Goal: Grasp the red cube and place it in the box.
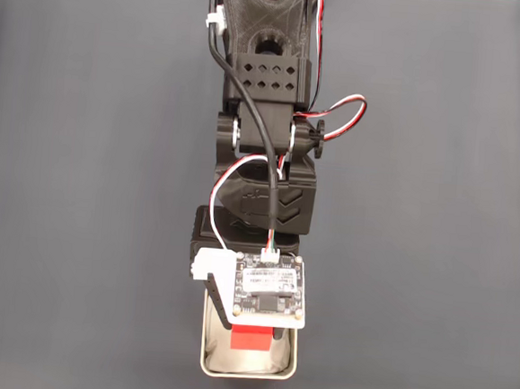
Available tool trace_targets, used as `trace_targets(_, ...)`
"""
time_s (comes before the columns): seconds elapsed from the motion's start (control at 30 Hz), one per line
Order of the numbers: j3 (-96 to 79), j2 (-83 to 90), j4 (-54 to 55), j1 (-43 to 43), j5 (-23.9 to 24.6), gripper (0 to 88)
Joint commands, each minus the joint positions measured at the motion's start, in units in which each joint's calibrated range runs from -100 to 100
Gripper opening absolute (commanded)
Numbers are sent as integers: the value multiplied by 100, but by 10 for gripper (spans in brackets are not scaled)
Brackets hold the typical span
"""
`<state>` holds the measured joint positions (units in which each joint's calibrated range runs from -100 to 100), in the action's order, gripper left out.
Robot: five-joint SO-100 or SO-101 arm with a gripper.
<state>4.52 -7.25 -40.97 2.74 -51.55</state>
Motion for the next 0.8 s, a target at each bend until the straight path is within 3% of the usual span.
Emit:
trace_targets(0.0,387,75,130,-76,-10,0)
trace_targets(0.07,387,75,130,-76,-10,12)
trace_targets(0.23,387,119,212,-40,44,294)
trace_targets(0.33,387,145,212,-26,68,395)
trace_targets(0.5,351,188,204,-19,59,467)
trace_targets(0.77,314,231,220,-19,20,499)
